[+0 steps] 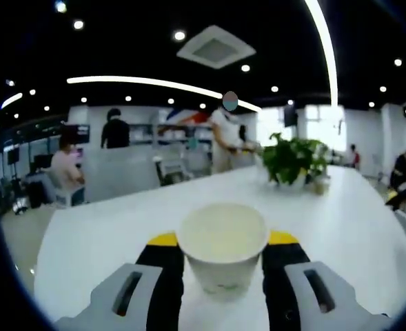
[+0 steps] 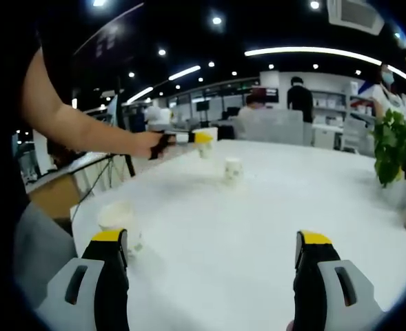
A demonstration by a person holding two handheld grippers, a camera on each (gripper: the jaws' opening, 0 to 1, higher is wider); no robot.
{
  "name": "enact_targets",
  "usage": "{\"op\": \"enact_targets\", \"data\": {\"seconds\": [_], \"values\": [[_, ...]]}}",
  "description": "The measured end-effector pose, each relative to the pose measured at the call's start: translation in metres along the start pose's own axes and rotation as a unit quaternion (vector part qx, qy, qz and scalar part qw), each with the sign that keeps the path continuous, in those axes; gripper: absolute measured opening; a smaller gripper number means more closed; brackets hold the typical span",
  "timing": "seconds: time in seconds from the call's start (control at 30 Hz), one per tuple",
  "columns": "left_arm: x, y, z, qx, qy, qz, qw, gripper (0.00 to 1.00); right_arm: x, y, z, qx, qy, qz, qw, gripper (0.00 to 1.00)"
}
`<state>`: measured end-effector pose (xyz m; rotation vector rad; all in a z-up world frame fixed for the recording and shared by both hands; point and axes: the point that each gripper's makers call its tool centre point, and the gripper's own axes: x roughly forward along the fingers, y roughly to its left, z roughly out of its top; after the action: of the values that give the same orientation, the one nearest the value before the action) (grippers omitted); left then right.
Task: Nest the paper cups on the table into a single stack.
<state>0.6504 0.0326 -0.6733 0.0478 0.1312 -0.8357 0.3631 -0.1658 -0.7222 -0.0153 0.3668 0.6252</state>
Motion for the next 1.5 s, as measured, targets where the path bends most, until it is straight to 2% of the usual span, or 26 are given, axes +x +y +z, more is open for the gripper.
{"op": "enact_targets", "data": {"seconds": [0.33, 0.6, 0.97, 1.27, 1.5], "values": [[-0.004, -0.001, 0.018, 0.002, -0.001, -0.009, 1.0, 0.42, 0.002, 0.002, 0.002, 0.0, -0.002, 0.003, 1.0, 1.0], [-0.011, -0.012, 0.026, 0.012, 0.006, -0.023, 0.9996, 0.41, 0.0, 0.004, 0.001, -0.002, -0.004, 0.002, 1.0, 1.0], [-0.025, -0.025, 0.041, 0.015, 0.001, -0.031, 0.9994, 0.42, -0.005, 0.009, 0.005, 0.005, -0.011, 0.0, 0.9999, 1.0], [-0.039, -0.044, 0.053, 0.03, -0.001, -0.046, 0.9985, 0.43, -0.01, 0.014, 0.006, 0.006, -0.012, 0.0, 0.9999, 1.0], [-0.048, -0.055, 0.061, 0.02, -0.006, -0.054, 0.9983, 0.42, -0.013, 0.017, 0.008, 0.004, -0.016, 0.0, 0.9999, 0.99]]}}
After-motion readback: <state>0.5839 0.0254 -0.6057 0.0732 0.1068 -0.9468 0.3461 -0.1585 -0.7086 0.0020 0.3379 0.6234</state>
